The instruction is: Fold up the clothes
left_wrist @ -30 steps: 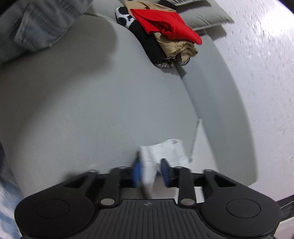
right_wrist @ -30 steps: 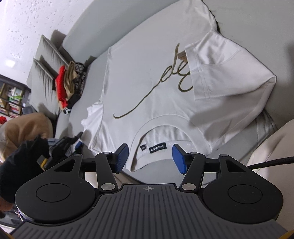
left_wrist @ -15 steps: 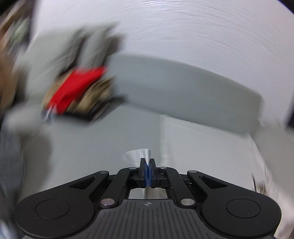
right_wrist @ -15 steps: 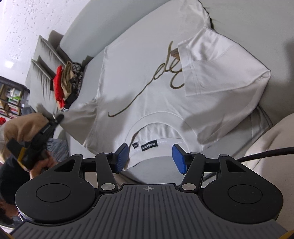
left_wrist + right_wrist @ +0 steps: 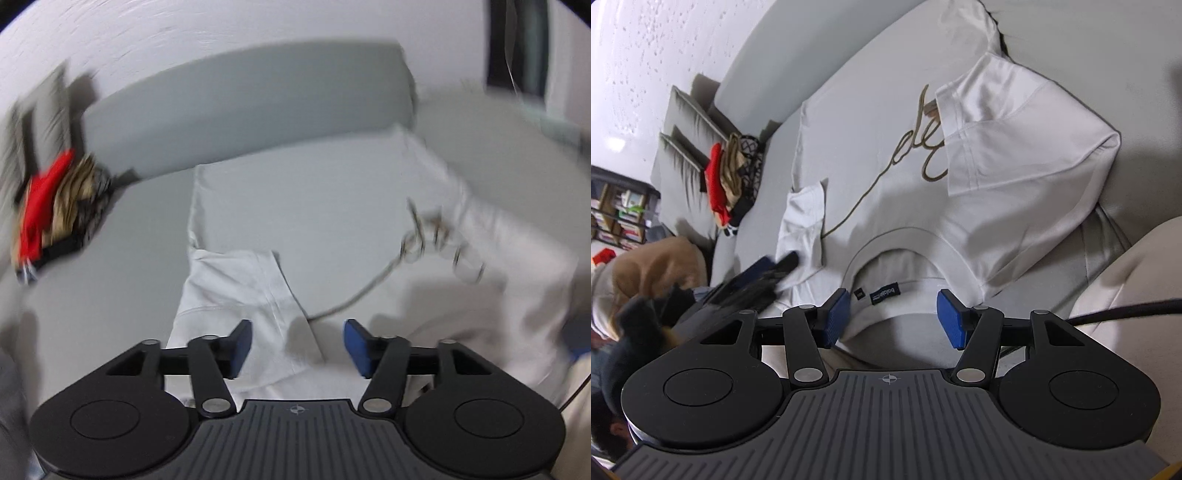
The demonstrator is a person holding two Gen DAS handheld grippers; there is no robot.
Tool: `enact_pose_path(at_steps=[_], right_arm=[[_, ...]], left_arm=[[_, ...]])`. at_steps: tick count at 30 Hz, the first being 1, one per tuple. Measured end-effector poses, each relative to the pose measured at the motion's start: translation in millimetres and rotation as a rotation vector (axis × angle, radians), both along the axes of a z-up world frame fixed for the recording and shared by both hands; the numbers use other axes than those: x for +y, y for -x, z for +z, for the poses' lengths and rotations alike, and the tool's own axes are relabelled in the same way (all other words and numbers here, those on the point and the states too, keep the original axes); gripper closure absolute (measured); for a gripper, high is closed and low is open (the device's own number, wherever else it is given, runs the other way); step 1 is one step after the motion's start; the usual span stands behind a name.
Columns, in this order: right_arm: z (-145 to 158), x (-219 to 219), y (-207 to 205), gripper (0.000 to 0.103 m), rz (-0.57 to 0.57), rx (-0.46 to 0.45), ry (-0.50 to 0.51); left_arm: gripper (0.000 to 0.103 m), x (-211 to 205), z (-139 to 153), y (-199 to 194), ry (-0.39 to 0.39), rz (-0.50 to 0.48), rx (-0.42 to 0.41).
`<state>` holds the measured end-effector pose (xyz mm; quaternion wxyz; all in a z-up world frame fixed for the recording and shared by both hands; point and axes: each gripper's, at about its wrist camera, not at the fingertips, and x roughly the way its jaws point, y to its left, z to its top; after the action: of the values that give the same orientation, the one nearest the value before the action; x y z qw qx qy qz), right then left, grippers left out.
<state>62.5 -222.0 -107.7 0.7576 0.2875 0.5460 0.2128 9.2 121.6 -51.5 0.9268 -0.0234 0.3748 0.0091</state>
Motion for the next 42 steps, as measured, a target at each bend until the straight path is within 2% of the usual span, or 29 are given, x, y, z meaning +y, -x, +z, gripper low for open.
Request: enact_pose_path(at_steps=[2,3,5,6,8,11,16,20,22,24,25,26,28,31,34,36,37,38,40,42], right_arm=[[0,-2,0,0.044,-0.004,-0.001,-0.007],[-1,-2,1,0.044,-0.004,-0.001,-0.010],[-1,-3,2,0.044,-0.003,-0.001,-0.013],[-1,-3,2,0.044,-0.002,-0.002,-0.014],[-1,-4,3,0.044,0.002,-0.003,-0.015],[-1,-5,3,0.044,-0.003,0.000,-0.020],[-1,-5,4,0.044,-0.003,0.004,-0.017],[-1,-3,4,0.044,0.001,0.003,-0.009],[0,-3,4,0.044,0.005,-0.001,-0.008],[1,-3,5,0.044,0.006,-0.005,-0.004],[1,-3,6,0.044,0.005,-0.005,-0.004],[1,-2,6,0.044,0.004,-0.003,-0.004],[1,-3,7,0.044,0.002,-0.004,-0.005],[0,-2,5,0.044,0.002,0.000,0.002],[0,-1,4,0.044,0.009,-0.001,0.009],[1,-1,4,0.043,0.014,-0.005,0.010],[0,-1,3,0.043,0.010,-0.003,0.009],[0,-1,3,0.043,0.005,-0.001,0.008],[-2,-1,1,0.044,-0.004,0.000,0.015],[-4,2,-2,0.045,-0.004,0.001,0.026]], left_arm=[[0.041,34,8,6,0.200,0.116,-0.022],[0.041,52,5,10,0.267,0.190,-0.024],[0.048,88,-4,16,0.368,0.342,-0.023],[0.048,103,-10,18,0.401,0.412,-0.009],[0.048,125,-26,20,0.480,0.485,0.031],[0.048,144,-48,21,0.615,0.541,0.104],[0.047,153,-63,29,0.733,0.555,0.072],[0.048,153,-72,22,0.824,0.501,0.082],[0.053,150,-76,14,0.841,0.468,0.091],[0.078,146,-77,7,0.815,0.452,0.101],[0.101,144,-76,4,0.794,0.450,0.112],[0.103,142,-74,6,0.772,0.458,0.107],[0.103,139,-67,14,0.723,0.479,0.070],[0.103,137,-66,23,0.674,0.507,0.074],[0.098,140,-74,24,0.698,0.510,0.105],[0.089,139,-65,28,0.676,0.518,0.110],[0.073,139,-60,30,0.662,0.525,0.112],[0.062,137,-53,34,0.641,0.537,0.096],[0.065,133,-39,42,0.585,0.531,0.023],[0.082,131,-29,38,0.558,0.443,-0.044]])
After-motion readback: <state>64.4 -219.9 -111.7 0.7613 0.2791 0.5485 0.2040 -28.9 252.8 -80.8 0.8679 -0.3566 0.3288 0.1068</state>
